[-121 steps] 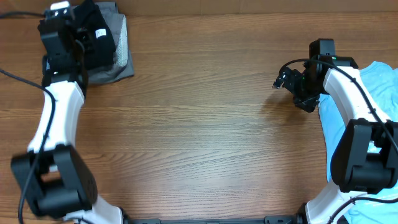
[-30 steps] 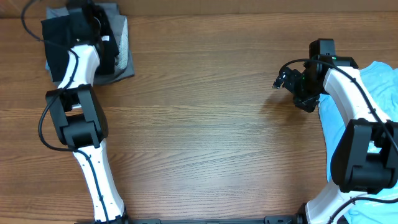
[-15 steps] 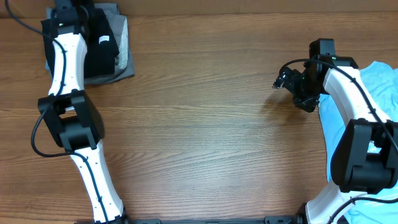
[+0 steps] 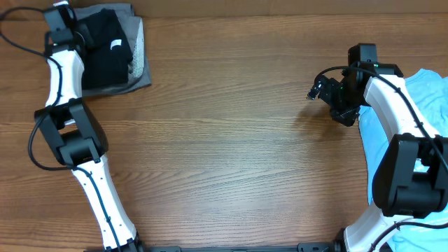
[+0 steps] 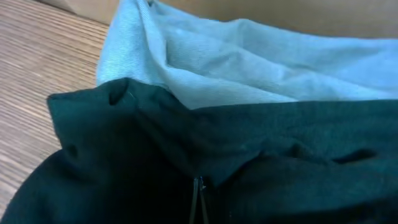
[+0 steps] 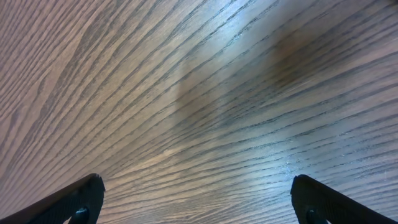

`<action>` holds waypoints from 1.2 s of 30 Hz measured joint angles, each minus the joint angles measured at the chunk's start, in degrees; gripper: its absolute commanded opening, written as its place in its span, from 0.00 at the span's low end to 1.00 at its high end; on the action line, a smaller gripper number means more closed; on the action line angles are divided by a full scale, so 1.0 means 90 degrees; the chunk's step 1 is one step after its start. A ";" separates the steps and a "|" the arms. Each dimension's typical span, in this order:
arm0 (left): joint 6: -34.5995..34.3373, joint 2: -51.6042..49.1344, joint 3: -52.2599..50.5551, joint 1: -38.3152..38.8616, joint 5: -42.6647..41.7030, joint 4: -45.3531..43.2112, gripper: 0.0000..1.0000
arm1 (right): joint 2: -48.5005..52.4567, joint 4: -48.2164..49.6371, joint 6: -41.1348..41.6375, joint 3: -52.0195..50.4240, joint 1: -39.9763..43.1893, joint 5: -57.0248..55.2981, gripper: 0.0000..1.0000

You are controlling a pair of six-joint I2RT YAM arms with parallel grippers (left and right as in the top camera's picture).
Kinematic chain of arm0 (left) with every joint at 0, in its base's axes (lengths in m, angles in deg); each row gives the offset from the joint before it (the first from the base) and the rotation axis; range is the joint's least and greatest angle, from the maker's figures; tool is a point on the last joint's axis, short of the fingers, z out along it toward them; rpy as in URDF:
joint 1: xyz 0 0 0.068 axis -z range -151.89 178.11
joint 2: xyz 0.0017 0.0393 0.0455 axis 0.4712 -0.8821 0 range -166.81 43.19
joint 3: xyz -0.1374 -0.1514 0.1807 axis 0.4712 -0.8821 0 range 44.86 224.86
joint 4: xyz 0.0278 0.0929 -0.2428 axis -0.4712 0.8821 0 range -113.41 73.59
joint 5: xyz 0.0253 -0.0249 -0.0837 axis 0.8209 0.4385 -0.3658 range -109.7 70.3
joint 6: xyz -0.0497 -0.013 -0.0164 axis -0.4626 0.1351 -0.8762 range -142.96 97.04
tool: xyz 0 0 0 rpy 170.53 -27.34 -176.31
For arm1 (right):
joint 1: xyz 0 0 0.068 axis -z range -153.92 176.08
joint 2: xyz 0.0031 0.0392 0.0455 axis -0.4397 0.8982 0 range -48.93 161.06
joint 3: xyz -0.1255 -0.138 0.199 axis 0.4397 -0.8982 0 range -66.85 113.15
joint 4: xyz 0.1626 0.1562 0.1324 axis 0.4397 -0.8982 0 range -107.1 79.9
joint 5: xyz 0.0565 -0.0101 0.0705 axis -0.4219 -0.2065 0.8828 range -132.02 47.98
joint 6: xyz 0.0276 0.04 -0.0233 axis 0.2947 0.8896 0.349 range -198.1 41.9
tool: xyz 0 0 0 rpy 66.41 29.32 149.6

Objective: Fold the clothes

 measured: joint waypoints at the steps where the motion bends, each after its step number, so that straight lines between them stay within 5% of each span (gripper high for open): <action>1: 0.0027 -0.0005 0.0000 0.0000 0.0024 -0.0032 0.16 | 0.0000 0.0000 0.0000 0.0000 0.0000 0.0000 1.00; 6: 0.0138 -0.0002 0.0165 0.0002 0.0486 -0.0097 0.23 | 0.0000 0.0002 0.0002 0.0000 0.0000 0.0000 1.00; 11: 0.0051 0.0192 0.0464 0.0032 0.0561 -0.0044 0.69 | 0.0000 0.0000 0.0002 0.0000 0.0000 0.0000 1.00; 13: -0.0097 0.0512 0.0474 0.0032 0.0471 0.0005 0.96 | 0.0000 0.0000 0.0002 0.0000 0.0000 0.0005 1.00; 14: -0.0160 0.0750 0.0483 0.0032 0.0391 0.0049 1.00 | 0.0000 0.0002 0.0000 0.0000 0.0000 0.0000 1.00; 25: -0.0493 0.3444 0.0850 0.0168 -0.1188 0.1520 1.00 | 0.0000 0.0002 0.0000 0.0000 0.0000 0.0000 1.00; 36: -0.0544 0.4456 0.0865 0.0265 -0.3026 0.3565 1.00 | 0.0000 -0.0155 0.0168 0.0002 0.0000 0.0525 1.00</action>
